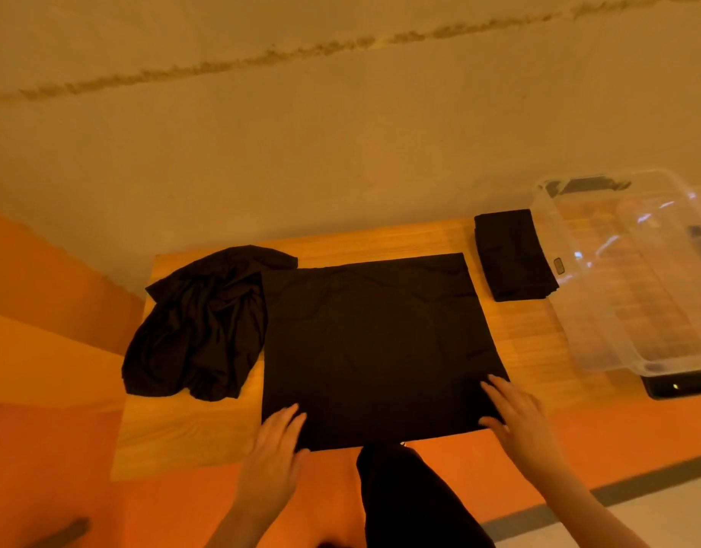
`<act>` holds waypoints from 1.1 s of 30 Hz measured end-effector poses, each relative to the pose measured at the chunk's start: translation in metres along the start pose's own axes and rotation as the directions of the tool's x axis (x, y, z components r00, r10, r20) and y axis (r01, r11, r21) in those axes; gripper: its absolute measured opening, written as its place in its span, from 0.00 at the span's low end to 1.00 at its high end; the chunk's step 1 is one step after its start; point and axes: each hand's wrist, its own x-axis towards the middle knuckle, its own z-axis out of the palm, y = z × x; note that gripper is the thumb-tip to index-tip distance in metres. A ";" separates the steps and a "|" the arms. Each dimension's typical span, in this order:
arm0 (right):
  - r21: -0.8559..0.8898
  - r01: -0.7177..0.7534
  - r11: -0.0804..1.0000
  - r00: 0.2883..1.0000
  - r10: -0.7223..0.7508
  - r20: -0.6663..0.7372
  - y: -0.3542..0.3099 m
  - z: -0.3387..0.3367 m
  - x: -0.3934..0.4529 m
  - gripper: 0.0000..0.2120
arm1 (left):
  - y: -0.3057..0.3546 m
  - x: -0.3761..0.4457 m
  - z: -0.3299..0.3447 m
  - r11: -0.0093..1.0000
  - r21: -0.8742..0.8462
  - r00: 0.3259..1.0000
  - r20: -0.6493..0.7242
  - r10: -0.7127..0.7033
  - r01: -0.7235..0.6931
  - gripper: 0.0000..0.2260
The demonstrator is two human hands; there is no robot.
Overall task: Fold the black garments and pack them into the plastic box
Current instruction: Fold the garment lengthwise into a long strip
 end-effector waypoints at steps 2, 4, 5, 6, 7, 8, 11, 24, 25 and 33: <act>-0.118 0.208 0.971 0.969 -0.187 0.163 0.008 0.009 -0.002 0.35 | 0.003 0.002 0.005 0.994 0.038 0.976 0.195 0.098 -0.107 0.40; -0.165 0.251 0.954 0.951 -0.212 0.226 0.017 0.012 -0.002 0.33 | -0.003 0.003 0.014 0.986 0.097 0.957 0.268 0.108 -0.138 0.45; -0.181 0.248 0.952 0.954 -0.207 0.219 0.020 0.010 -0.003 0.28 | -0.006 0.002 0.018 0.977 0.139 0.962 0.242 0.122 -0.159 0.44; -0.204 0.242 0.949 0.959 -0.203 0.195 0.022 0.010 -0.003 0.24 | -0.009 0.001 0.022 0.970 0.154 0.968 0.196 0.156 -0.188 0.41; -0.235 0.243 0.941 0.963 -0.206 0.172 0.021 0.007 -0.001 0.23 | -0.011 0.001 0.022 0.963 0.160 0.971 0.140 0.194 -0.216 0.35; -0.265 0.260 0.929 0.963 -0.230 0.139 0.020 0.005 0.000 0.24 | -0.013 0.000 0.023 0.955 0.161 0.967 0.078 0.241 -0.251 0.25; -0.236 0.273 0.933 0.961 -0.252 0.115 0.023 -0.004 -0.002 0.32 | -0.016 -0.003 0.012 0.952 0.117 0.958 0.080 0.276 -0.285 0.16; 0.492 -0.073 0.868 0.995 0.096 -0.021 -0.036 -0.200 0.111 0.10 | -0.019 0.116 -0.188 0.988 -0.137 0.949 -0.299 -0.105 0.066 0.11; 0.511 -0.038 0.859 0.992 0.094 -0.085 -0.042 -0.219 0.119 0.10 | -0.019 0.127 -0.209 0.987 -0.150 0.938 -0.329 -0.111 0.064 0.11; 0.762 0.110 0.638 0.917 0.231 -0.326 -0.073 -0.307 0.115 0.04 | -0.002 0.120 -0.308 0.945 -0.328 0.801 -0.564 -0.201 0.006 0.08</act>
